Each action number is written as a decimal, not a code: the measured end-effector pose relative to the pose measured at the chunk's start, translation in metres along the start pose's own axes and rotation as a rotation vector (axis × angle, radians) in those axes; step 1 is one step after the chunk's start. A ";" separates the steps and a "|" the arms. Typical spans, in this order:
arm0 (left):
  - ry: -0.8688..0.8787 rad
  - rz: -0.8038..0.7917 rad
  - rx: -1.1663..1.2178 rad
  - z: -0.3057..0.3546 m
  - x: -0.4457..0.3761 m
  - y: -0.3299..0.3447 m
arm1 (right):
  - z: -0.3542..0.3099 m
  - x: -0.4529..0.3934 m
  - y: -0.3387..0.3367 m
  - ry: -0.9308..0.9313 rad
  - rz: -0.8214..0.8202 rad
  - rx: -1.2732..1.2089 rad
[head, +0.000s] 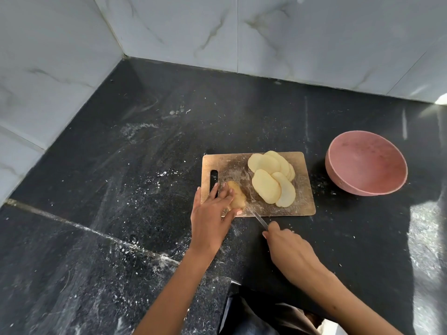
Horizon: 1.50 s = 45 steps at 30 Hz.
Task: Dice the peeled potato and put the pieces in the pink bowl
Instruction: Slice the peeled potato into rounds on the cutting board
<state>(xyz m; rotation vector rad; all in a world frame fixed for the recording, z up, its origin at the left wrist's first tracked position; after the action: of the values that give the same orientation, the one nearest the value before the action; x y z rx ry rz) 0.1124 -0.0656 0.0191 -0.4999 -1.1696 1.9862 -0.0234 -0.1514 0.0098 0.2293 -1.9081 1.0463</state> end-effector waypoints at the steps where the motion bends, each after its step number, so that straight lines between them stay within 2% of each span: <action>1: 0.003 0.000 -0.003 0.000 0.000 0.000 | 0.005 0.003 0.002 0.009 -0.017 -0.013; 5: 0.025 0.003 -0.007 0.000 0.000 0.001 | 0.012 0.015 -0.003 -0.033 -0.031 -0.071; 10: 0.040 0.008 0.003 0.000 0.002 0.002 | 0.002 0.009 -0.041 -0.095 0.183 -0.227; 16: 0.054 -0.002 -0.005 -0.001 0.003 0.004 | -0.028 -0.015 -0.050 -0.190 0.259 -0.215; 20: 0.038 -0.006 0.024 -0.004 0.003 0.005 | -0.034 -0.022 -0.051 -0.185 0.269 -0.162; 28: 0.039 -0.007 0.073 -0.006 0.002 0.005 | -0.043 -0.026 -0.053 -0.151 0.238 -0.078; 33: 0.048 0.000 0.089 -0.006 0.002 0.004 | -0.048 -0.034 -0.053 -0.108 0.155 -0.025; 45: 0.013 0.014 0.042 -0.004 0.003 0.000 | -0.035 -0.031 -0.030 -0.062 0.029 -0.111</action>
<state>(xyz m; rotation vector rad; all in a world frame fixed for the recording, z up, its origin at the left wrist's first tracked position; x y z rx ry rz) 0.1134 -0.0613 0.0177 -0.5001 -1.1172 2.0119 0.0320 -0.1510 0.0100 0.1729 -2.0242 0.9593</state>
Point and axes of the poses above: each hand's wrist, its own x-axis away from the middle knuckle, its own y-axis out of the palm, z = x × y, the point moved 9 cm from there along -x, towards the middle knuckle, and after that the axes turned 14 degrees about -z, right-handed, at the moved point
